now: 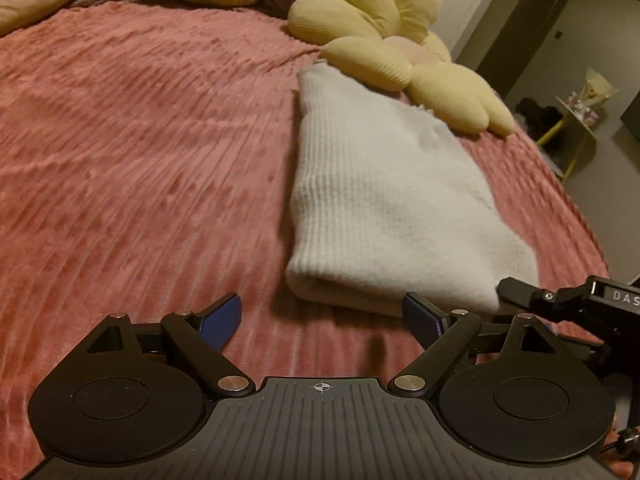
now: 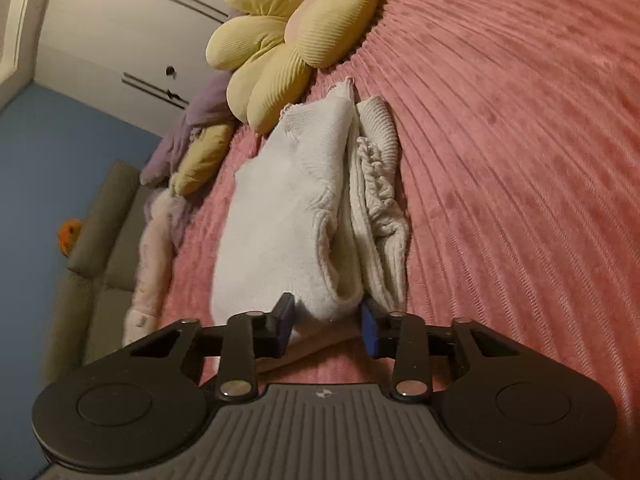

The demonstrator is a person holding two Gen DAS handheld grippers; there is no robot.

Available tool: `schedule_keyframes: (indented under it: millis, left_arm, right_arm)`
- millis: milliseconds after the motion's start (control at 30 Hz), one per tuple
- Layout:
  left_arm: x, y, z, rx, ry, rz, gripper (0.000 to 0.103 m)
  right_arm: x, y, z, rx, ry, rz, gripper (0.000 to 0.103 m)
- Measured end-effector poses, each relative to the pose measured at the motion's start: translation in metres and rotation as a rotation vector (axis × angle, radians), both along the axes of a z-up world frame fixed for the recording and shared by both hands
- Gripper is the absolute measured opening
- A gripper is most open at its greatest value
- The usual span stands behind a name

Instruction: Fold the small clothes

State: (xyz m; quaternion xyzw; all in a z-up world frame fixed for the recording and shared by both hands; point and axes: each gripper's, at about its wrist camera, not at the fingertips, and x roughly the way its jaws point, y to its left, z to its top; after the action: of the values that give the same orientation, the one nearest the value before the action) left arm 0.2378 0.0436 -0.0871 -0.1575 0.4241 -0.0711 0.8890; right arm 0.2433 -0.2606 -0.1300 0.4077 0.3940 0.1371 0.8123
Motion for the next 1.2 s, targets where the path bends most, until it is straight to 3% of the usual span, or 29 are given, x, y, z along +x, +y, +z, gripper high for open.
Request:
schedule_keyframes:
  millis: [267, 300, 333, 367, 467, 567, 667, 767, 833, 1033, 1100, 1133, 1167, 1200]
  left_arm:
    - [0.002, -0.003, -0.003, 0.038, -0.004, -0.008, 0.089]
    - [0.002, -0.003, -0.003, 0.041, -0.005, -0.007, 0.088]
    - [0.002, -0.004, -0.002, 0.042, -0.004, -0.004, 0.088]
    - [0.002, -0.003, -0.002, 0.041, -0.002, 0.0, 0.087]
    - [0.002, -0.002, -0.002, 0.039, 0.002, 0.0, 0.086]
    - [0.002, 0.0, -0.001, 0.039, 0.006, -0.001, 0.085]
    - [0.001, 0.005, -0.001, 0.018, 0.002, -0.005, 0.085]
    - [0.001, 0.009, -0.002, 0.005, 0.001, -0.006, 0.082]
    - [0.002, 0.01, -0.002, -0.006, -0.001, -0.007, 0.081]
    - [0.014, 0.01, -0.003, -0.046, -0.02, -0.034, 0.075]
    - [0.021, 0.01, -0.006, -0.072, -0.005, -0.038, 0.055]
    - [0.024, 0.011, -0.007, -0.083, 0.0, -0.039, 0.051]
    - [0.026, 0.011, -0.007, -0.099, 0.0, -0.049, 0.033]
    - [0.027, 0.01, -0.006, -0.107, 0.009, -0.059, 0.028]
  right_arm:
    - [0.007, 0.003, -0.004, 0.005, 0.002, 0.01, 0.032]
    - [0.008, 0.006, -0.001, -0.024, -0.007, 0.017, 0.027]
    - [0.007, 0.009, 0.002, -0.063, -0.019, 0.026, 0.016]
    - [0.006, 0.013, 0.006, -0.118, -0.039, 0.034, 0.012]
    - [-0.002, 0.022, 0.021, -0.271, -0.108, 0.024, 0.011]
    - [-0.004, 0.028, 0.017, -0.377, -0.115, 0.058, 0.012]
    - [-0.008, 0.019, 0.018, -0.31, -0.109, 0.062, 0.017]
    - [-0.012, 0.004, 0.016, -0.216, -0.086, 0.034, 0.034]
    - [-0.013, -0.004, 0.012, -0.202, -0.051, 0.002, 0.064]
    - [-0.002, -0.014, -0.007, 0.022, -0.002, 0.008, 0.066]
    - [0.006, -0.01, -0.01, 0.033, -0.004, 0.008, 0.067]
    - [0.01, -0.008, -0.011, 0.035, -0.008, 0.012, 0.066]
    - [0.013, -0.004, -0.01, 0.028, -0.007, 0.02, 0.064]
    - [0.015, 0.001, -0.008, 0.007, -0.008, 0.024, 0.046]
